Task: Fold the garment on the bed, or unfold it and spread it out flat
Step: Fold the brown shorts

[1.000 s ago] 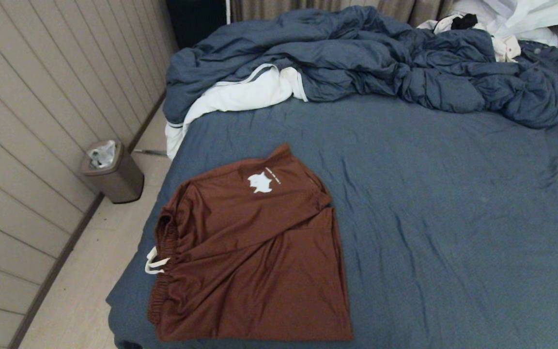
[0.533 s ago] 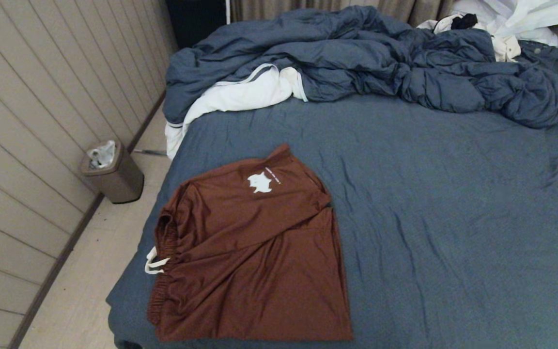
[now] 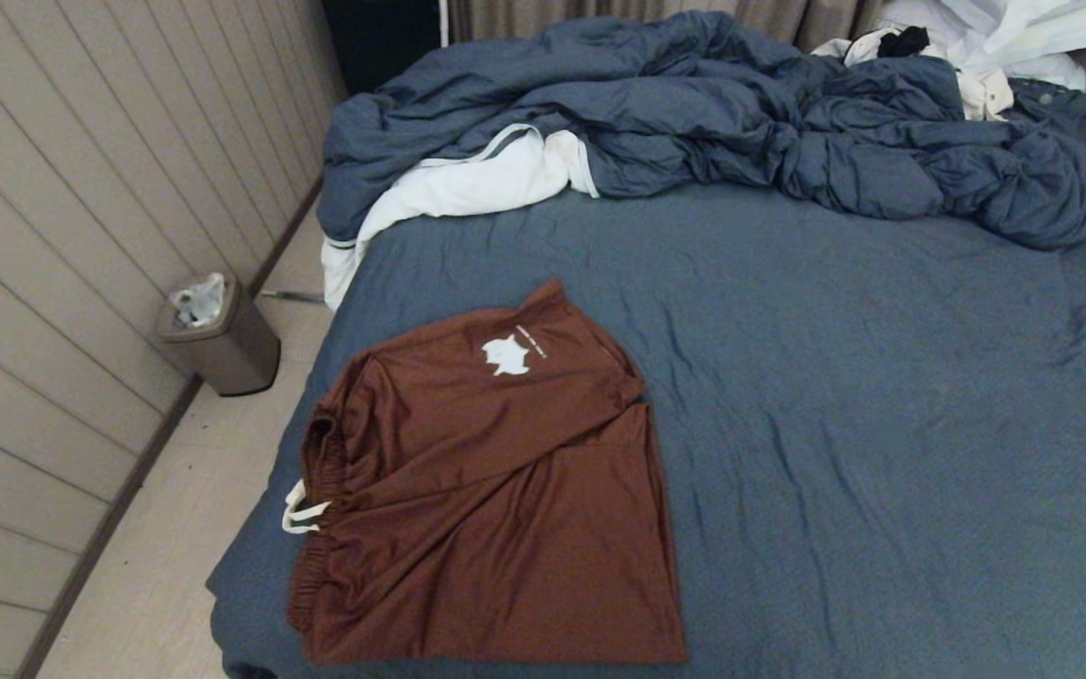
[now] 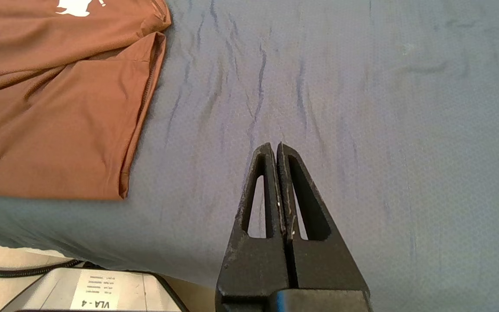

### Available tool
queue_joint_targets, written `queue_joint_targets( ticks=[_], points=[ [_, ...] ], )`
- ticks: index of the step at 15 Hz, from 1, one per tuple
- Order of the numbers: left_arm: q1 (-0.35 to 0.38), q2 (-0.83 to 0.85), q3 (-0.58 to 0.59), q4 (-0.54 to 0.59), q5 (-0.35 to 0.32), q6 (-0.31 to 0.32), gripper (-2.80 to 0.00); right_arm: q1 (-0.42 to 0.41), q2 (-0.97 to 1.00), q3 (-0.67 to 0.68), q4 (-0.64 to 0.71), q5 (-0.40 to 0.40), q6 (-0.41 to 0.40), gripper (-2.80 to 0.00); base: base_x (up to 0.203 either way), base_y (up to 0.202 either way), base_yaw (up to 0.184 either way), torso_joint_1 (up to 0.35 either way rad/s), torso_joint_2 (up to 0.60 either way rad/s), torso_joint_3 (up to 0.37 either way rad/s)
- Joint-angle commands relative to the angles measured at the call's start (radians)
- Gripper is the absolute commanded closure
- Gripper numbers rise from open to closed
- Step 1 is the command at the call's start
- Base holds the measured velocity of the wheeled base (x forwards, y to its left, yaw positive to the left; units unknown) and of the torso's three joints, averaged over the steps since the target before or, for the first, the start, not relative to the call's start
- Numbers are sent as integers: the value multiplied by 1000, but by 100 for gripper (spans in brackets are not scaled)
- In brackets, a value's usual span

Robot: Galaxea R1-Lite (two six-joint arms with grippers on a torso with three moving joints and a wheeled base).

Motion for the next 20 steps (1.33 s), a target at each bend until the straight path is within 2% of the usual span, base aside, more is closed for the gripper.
queue_joint_targets(
  ticks=[1, 20],
  points=[
    [0, 2, 0, -2, 1, -10, 0, 1, 3, 0, 1, 1, -1, 0, 0, 0, 0, 0, 0, 0],
    [0, 2, 0, -4, -7, 1, 0, 1, 3, 0, 1, 1, -1, 0, 0, 0, 0, 0, 0, 0]
  ],
)
